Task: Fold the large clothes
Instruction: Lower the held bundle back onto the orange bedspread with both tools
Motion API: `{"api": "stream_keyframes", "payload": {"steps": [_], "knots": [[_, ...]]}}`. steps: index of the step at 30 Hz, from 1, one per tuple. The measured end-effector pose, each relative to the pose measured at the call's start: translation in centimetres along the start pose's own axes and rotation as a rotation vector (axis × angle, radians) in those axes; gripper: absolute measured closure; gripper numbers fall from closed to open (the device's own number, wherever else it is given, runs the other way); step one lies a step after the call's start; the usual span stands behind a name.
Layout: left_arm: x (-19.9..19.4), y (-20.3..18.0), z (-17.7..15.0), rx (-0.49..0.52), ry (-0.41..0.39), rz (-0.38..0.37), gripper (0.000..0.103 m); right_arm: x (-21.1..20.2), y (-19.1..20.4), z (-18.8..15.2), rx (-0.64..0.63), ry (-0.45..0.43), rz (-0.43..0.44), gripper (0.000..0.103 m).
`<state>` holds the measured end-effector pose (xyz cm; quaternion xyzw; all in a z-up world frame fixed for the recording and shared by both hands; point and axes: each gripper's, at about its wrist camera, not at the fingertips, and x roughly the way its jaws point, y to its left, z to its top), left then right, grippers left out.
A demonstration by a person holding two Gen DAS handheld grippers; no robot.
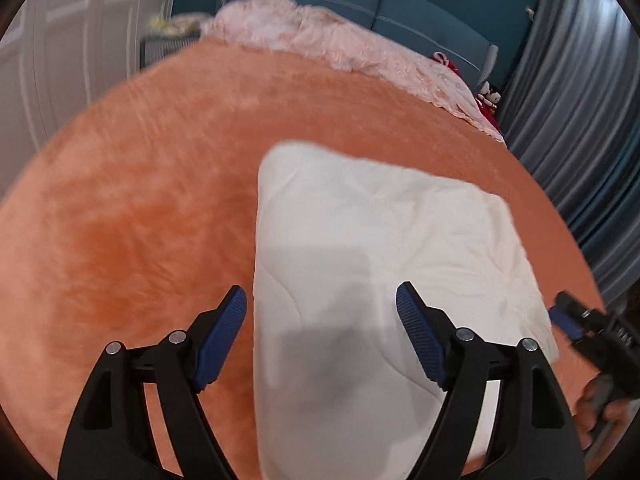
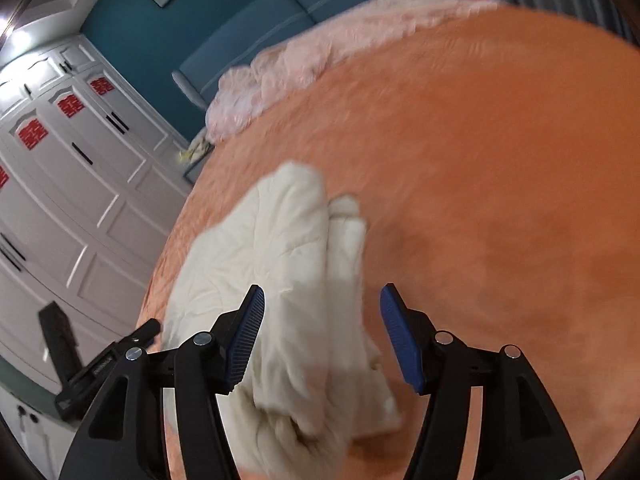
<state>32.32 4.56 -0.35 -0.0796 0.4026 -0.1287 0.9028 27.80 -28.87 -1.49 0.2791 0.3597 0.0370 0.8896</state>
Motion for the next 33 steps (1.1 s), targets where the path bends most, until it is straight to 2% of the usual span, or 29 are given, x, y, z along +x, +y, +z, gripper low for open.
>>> {"api": "stream_keyframes", "payload": {"steps": [1,3,5,7,9,13,20,25,33], "knots": [[-1.1,-0.7,0.1,0.026,-0.011,0.019,0.028,-1.4,0.9,-0.1,-0.045,-0.013,-0.007,0.046],[-3.1,-2.7,-0.1,0.073,-0.021,0.051,0.028,-2.8,2.9,-0.3,-0.14,-0.035,-0.032,0.062],[-3.8,-4.5,-0.6,0.104,-0.001,0.081,0.029,-3.0,5.6,-1.0,-0.262,-0.014,-0.084,0.094],[-3.1,-5.6,-1.1,0.116,0.04,0.096,0.033,-1.9,7.1,-2.1,-0.35,0.03,-0.131,0.102],[-1.5,-6.4,-1.9,0.127,0.095,0.128,0.039,0.0,7.8,-2.7,-0.382,0.069,-0.168,0.102],[1.1,-6.4,-3.0,0.108,0.158,0.164,0.041,3.1,7.7,-3.1,-0.411,0.113,-0.258,0.103],[3.8,-6.6,-2.5,0.095,0.172,0.21,0.039,7.7,4.6,-2.5,-0.293,0.201,-0.263,0.103],[5.5,-7.0,-2.5,0.115,0.162,0.239,0.038,10.0,3.9,-2.6,-0.288,0.214,-0.272,0.103],[6.5,-7.1,-2.5,0.121,0.15,0.246,0.037,10.5,3.6,-3.2,-0.305,0.197,-0.266,0.103]]}}
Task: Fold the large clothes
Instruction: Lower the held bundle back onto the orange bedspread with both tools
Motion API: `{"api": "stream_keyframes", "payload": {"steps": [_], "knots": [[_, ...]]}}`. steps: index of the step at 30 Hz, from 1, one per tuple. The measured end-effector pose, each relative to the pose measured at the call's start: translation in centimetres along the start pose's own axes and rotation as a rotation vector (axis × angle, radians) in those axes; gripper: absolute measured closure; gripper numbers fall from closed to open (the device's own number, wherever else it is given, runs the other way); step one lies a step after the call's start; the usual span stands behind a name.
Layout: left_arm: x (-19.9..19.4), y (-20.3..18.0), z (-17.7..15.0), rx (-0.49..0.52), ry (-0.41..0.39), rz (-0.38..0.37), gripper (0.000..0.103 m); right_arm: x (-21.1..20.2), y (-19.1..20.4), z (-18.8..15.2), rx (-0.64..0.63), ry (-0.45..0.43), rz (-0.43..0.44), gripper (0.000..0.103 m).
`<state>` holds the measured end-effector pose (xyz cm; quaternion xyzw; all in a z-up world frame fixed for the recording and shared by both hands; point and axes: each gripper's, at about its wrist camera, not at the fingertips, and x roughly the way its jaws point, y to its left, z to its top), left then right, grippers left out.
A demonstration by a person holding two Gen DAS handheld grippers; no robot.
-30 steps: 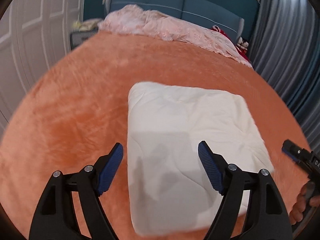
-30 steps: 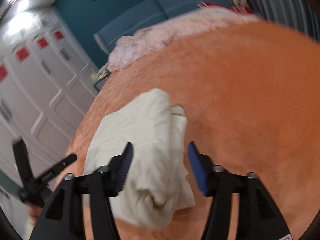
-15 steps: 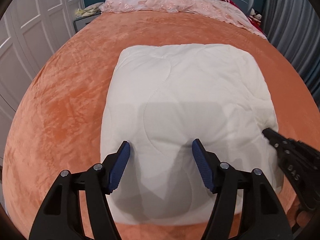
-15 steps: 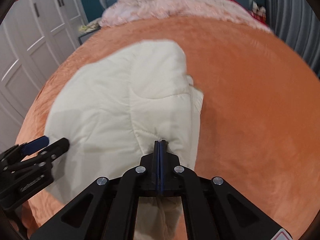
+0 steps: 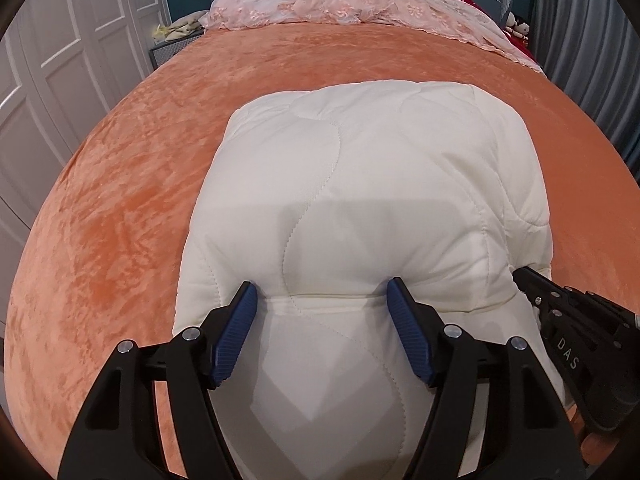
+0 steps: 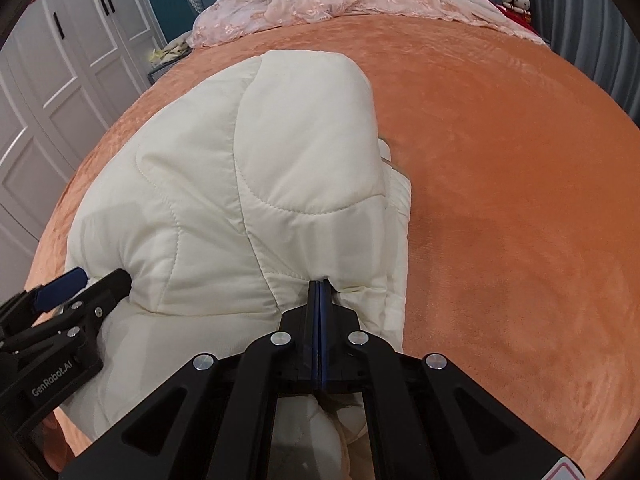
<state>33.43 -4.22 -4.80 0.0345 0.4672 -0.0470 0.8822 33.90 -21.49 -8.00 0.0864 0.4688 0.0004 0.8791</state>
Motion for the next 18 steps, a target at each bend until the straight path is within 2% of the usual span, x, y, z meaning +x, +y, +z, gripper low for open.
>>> {"api": "stream_keyframes", "payload": {"steps": [4,6,7,8,9,10,11,13,15,16,17,18], "knots": [[-1.0,0.6,0.5,-0.015,0.009,-0.038,0.038,-1.7,-0.4,1.0,0.04,0.01,0.037,0.103],[-2.3,1.8,1.5,-0.046,-0.01,-0.089,0.038,-3.5,-1.0,2.2,0.105,-0.025,0.098,0.095],[-2.7,2.3,2.3,-0.065,-0.027,-0.09,0.038,-4.7,-1.3,3.1,0.139,-0.07,0.113,0.088],[-2.9,2.7,3.0,-0.075,-0.038,-0.083,0.038,-5.3,-1.4,3.9,0.158,-0.103,0.11,0.071],[-3.0,3.0,3.9,-0.086,-0.047,-0.075,0.038,-5.8,-1.6,4.7,0.178,-0.132,0.105,0.058],[-2.9,3.3,4.7,-0.099,-0.051,-0.071,0.038,-5.7,-1.8,5.8,0.205,-0.154,0.107,0.037],[-2.5,3.7,5.7,-0.117,-0.052,-0.078,0.037,-5.2,-1.9,6.6,0.224,-0.156,0.111,0.035],[-1.0,4.0,7.2,-0.148,-0.037,-0.08,0.035,-3.2,-2.1,8.0,0.266,-0.123,0.115,0.035],[0.8,3.9,7.9,-0.152,-0.014,-0.086,0.035,-1.1,-2.0,8.6,0.291,-0.087,0.118,0.041],[1.4,3.8,8.0,-0.15,-0.014,-0.084,0.035,0.2,-1.7,8.6,0.274,-0.066,0.111,0.056],[2.2,3.4,7.9,-0.139,-0.017,-0.063,0.032,1.2,-1.5,8.5,0.253,-0.053,0.09,0.062],[3.1,2.9,7.7,-0.114,-0.029,-0.036,0.029,2.1,-1.2,8.2,0.237,-0.049,0.066,0.064]]}}
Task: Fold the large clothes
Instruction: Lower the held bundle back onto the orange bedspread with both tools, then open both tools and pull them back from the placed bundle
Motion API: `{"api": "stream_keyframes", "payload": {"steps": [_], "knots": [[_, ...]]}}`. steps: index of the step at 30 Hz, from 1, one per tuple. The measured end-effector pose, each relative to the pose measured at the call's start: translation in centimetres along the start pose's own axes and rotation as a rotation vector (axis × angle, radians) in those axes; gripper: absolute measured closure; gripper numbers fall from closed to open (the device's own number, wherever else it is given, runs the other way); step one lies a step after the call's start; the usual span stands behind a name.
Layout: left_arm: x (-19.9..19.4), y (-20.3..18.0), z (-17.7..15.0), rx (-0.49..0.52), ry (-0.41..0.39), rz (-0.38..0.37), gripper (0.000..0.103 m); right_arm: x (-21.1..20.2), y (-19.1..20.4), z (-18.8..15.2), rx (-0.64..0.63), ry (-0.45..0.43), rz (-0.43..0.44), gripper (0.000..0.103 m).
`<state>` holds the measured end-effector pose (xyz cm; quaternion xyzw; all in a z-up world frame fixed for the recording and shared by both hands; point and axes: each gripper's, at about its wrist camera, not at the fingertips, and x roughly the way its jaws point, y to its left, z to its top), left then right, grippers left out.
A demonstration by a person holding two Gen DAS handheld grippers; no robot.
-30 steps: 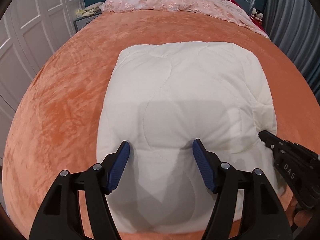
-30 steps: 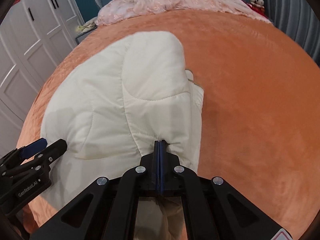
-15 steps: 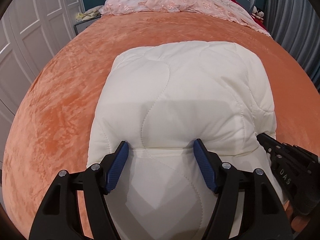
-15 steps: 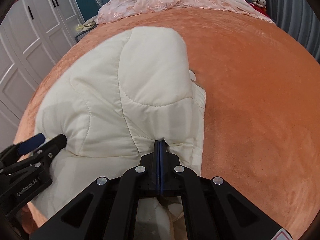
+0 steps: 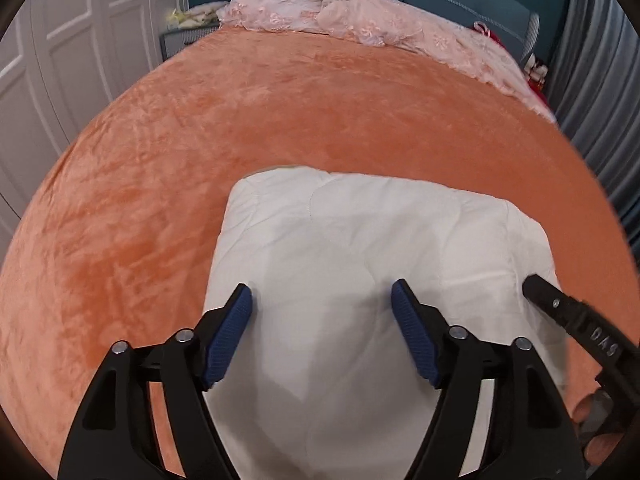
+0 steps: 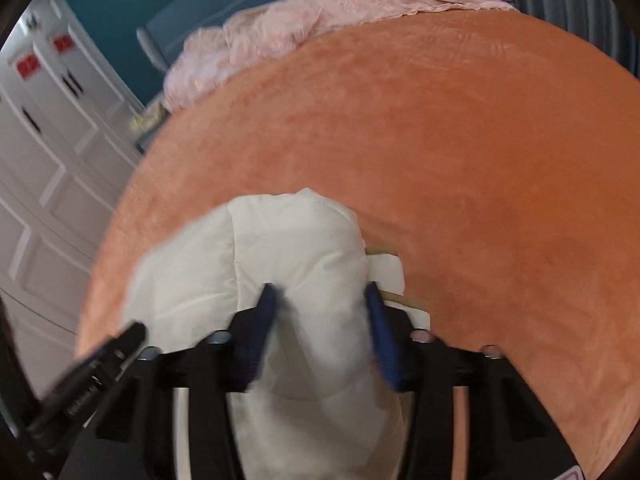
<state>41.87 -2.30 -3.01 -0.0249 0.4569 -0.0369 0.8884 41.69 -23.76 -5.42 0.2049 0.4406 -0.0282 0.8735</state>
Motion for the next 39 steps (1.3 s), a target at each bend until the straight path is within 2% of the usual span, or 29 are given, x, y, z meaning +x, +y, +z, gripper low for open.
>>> {"api": "stream_keyframes", "payload": {"steps": [2,6,14,18,20,22,24,26,29,33,39], "knots": [[1.0,-0.3,-0.7,0.014,-0.021,0.018,0.025,1.2,-0.4,-0.5,-0.011,-0.009,-0.012,0.069],[2.1,-0.2,-1.3,0.0,-0.048,0.027,0.019,2.3,-1.4,-1.1,-0.002,-0.02,0.002,0.069],[3.4,-0.4,-1.9,0.008,-0.079,0.055,0.017,3.5,-1.4,-2.1,-0.033,-0.056,-0.035,0.069],[3.3,-0.6,-1.9,0.017,-0.075,0.066,0.016,3.3,-1.5,-2.0,-0.027,-0.053,-0.023,0.069],[2.0,-0.6,-2.1,0.037,-0.07,0.066,0.017,1.6,-1.8,-1.9,-0.026,-0.049,-0.015,0.068],[-0.1,-0.4,-2.7,0.066,-0.07,0.058,0.017,-2.0,-1.9,-2.5,-0.043,-0.076,-0.021,0.068],[-2.9,0.2,-4.4,0.09,-0.056,0.027,0.017,-5.8,-1.9,-4.2,-0.099,-0.091,-0.004,0.075],[-4.4,0.6,-6.0,0.094,-0.029,0.019,0.017,-7.4,-1.7,-6.0,-0.169,-0.065,-0.03,0.083],[-5.6,1.4,-8.8,0.067,0.034,0.008,0.017,-6.5,-1.8,-8.9,-0.249,0.03,-0.092,0.089],[-6.9,2.0,-10.8,0.03,0.067,-0.002,0.016,-6.3,-1.8,-10.5,-0.297,0.033,-0.165,0.089],[-8.8,3.1,-13.0,0.03,0.078,0.039,0.016,-9.3,-1.8,-11.9,-0.25,0.033,-0.207,0.089]]}}
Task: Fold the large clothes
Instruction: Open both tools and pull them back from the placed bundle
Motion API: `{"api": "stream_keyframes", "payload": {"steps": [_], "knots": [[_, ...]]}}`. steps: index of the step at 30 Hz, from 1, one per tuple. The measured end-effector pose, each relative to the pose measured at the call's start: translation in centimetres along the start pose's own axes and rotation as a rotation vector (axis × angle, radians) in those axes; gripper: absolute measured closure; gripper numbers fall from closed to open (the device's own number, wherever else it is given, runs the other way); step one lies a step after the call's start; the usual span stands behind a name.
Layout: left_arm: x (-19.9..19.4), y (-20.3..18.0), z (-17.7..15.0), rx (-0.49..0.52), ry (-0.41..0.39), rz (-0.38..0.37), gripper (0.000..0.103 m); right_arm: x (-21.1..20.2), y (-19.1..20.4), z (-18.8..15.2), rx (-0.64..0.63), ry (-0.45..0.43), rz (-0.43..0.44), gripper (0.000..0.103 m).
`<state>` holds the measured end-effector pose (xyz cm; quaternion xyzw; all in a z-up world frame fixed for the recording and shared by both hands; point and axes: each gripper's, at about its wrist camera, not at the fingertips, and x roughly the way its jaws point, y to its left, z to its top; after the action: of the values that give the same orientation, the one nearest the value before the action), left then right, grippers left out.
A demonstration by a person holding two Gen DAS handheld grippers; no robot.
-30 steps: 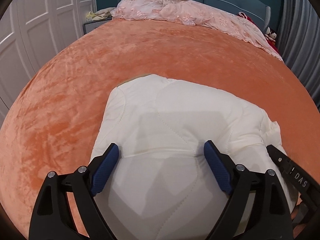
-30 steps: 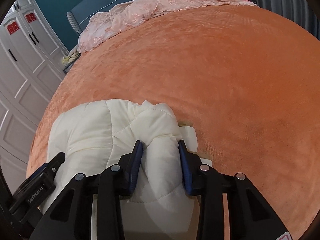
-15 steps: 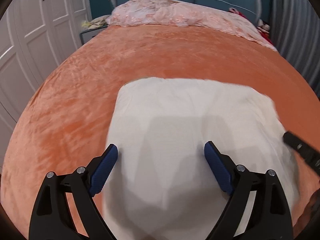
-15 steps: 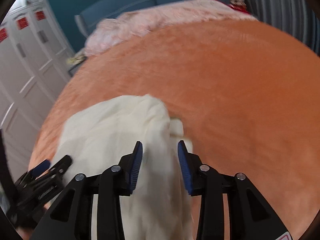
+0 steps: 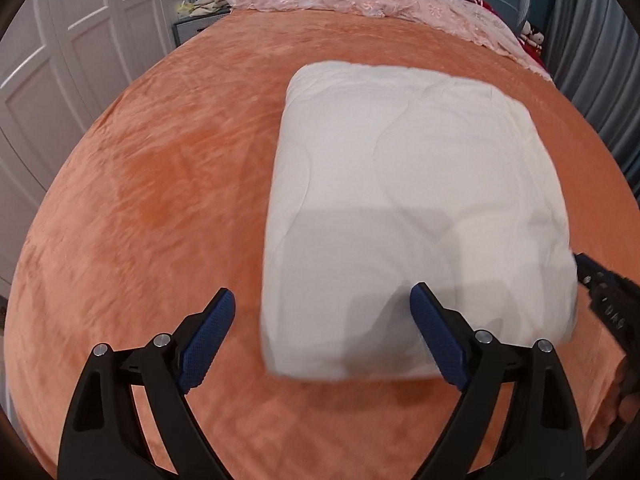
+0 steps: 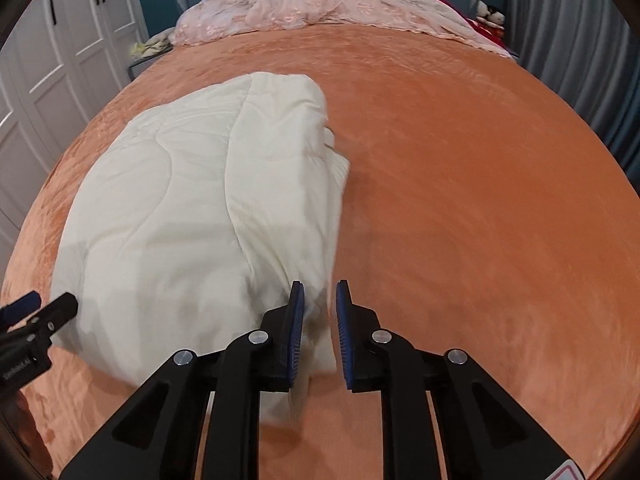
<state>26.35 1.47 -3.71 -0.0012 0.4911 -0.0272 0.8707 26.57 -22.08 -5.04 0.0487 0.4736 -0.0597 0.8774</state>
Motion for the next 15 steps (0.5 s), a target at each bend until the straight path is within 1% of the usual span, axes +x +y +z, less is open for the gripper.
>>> {"api": "stream_keyframes", "payload": {"steps": [2,5,7,10,12,15], "knots": [[-0.5,0.3,-0.6,-0.006,0.006,0.008,0.016,-0.8,-0.4,-0.6,0.021,0.015,0.007,0.089],[-1.1,0.4,-1.2,-0.013,0.014,0.011,0.017,-2.4,-0.1,-1.7,0.031,-0.006,0.042,0.089],[-1.3,0.2,-1.6,-0.01,0.017,0.02,0.017,-2.9,0.6,-2.2,0.017,-0.013,0.03,0.089],[-1.3,-0.2,-1.9,-0.003,0.022,0.031,0.017,-2.0,0.9,-2.4,0.003,0.016,0.015,0.089],[-1.0,-0.2,-2.1,-0.003,0.031,0.036,0.017,-0.7,0.8,-2.6,0.011,0.045,0.004,0.089],[-0.4,-0.2,-2.2,-0.007,0.042,0.037,0.016,0.6,1.0,-2.9,0.026,0.066,0.001,0.089]]}}
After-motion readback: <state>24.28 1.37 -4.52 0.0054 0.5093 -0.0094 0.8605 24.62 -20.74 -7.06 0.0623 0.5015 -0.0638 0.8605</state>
